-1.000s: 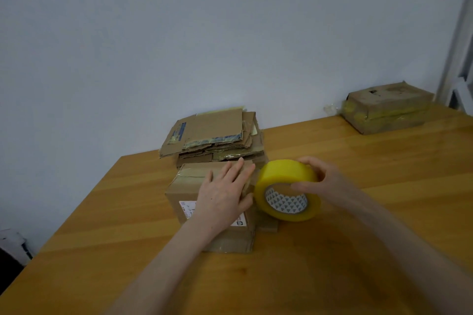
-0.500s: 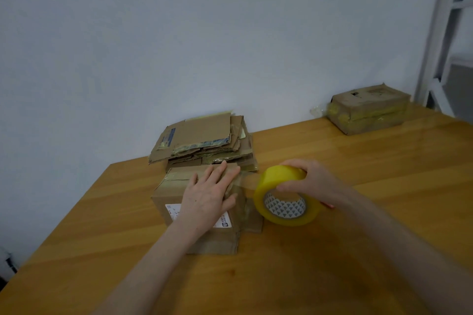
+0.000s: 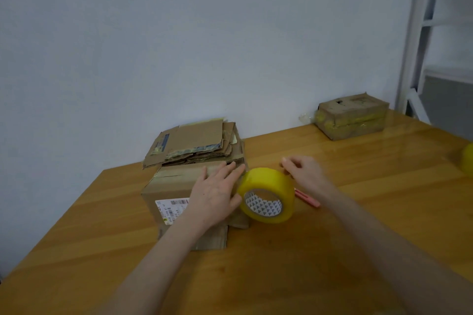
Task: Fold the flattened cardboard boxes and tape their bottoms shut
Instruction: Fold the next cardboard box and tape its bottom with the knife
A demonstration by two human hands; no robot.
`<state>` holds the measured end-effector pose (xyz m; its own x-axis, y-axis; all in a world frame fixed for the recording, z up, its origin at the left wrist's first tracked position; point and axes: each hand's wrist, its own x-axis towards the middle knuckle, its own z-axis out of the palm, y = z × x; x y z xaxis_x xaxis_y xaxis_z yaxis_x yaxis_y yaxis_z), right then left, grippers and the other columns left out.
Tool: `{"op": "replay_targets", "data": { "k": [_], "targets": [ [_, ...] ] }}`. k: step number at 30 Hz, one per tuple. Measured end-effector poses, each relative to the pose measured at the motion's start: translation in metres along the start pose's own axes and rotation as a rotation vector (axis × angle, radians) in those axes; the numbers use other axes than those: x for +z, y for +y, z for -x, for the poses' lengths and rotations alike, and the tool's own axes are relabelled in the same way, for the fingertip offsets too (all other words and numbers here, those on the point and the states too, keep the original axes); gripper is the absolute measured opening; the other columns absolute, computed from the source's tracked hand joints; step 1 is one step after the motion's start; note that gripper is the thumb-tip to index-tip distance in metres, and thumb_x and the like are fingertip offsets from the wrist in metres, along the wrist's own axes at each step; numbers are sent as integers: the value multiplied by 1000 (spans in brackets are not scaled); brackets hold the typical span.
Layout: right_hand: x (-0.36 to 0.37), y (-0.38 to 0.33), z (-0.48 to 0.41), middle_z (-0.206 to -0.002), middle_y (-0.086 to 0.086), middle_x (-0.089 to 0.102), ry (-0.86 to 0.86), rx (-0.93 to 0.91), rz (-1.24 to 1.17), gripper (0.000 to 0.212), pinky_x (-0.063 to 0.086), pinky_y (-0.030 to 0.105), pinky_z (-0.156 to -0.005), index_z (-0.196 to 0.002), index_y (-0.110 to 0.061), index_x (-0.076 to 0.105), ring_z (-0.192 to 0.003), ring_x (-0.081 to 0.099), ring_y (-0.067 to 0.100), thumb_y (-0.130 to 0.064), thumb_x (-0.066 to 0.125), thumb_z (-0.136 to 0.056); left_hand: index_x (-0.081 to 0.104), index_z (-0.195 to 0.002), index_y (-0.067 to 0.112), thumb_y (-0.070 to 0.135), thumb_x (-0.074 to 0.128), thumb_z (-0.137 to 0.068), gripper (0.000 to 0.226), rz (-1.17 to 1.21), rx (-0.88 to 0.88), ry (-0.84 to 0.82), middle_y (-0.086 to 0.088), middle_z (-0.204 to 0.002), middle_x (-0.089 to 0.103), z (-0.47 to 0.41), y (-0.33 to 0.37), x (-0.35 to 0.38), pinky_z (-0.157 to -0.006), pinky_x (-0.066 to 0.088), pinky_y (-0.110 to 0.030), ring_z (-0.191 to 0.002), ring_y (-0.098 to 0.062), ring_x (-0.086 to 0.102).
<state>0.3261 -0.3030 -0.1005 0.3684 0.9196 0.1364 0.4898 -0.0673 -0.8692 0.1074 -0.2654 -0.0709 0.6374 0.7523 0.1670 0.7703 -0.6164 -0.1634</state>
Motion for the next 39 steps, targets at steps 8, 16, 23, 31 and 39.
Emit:
{"op": "replay_targets", "data": {
  "k": [8, 16, 23, 31, 39],
  "targets": [
    [-2, 39, 9, -98, 5, 60, -78, 282, 668, 24, 50, 31, -73, -108, -14, 64, -89, 58, 21, -29, 60, -89, 14, -150, 34, 43, 31, -98, 55, -24, -24, -44, 7, -157, 19, 0, 5, 2, -119, 6, -45, -146, -12, 7],
    [-24, 16, 9, -65, 0, 61, 34, 195, -63, 13, 40, 23, -52, -93, -7, 70, -56, 50, 11, -16, 67, -84, 41, -142, 22, 34, 35, -101, 43, 420, -106, 220, 3, -146, 42, 0, 10, -13, -111, 25, -28, -137, -10, 33],
    [-27, -60, 37, -56, 1, 58, -214, -57, -412, 13, 40, 17, -45, -90, -4, 73, -45, 47, 7, -4, 61, -87, 68, -111, 14, 32, 51, -96, 28, 1161, -257, 266, -5, -100, 71, -28, 41, -58, -88, 54, -39, -95, -22, 65],
    [-4, -46, 8, -100, -6, 65, -63, -119, 132, 47, 52, 32, -83, -104, -22, 64, -96, 60, 12, -59, 64, -76, 58, -87, 17, 25, 47, -98, 18, 807, -360, 479, -1, -71, 60, -3, -4, -52, -48, 40, -13, -56, -9, 50],
    [24, -37, -4, -84, -1, 68, -388, 53, 18, 46, 44, 17, -55, -95, -13, 67, -74, 64, 11, -56, 64, -78, 55, -112, 16, 34, 38, -101, 27, 308, -358, 303, 6, -75, 52, 2, -14, 5, -53, 46, -27, -61, -12, 50]
  ]
}}
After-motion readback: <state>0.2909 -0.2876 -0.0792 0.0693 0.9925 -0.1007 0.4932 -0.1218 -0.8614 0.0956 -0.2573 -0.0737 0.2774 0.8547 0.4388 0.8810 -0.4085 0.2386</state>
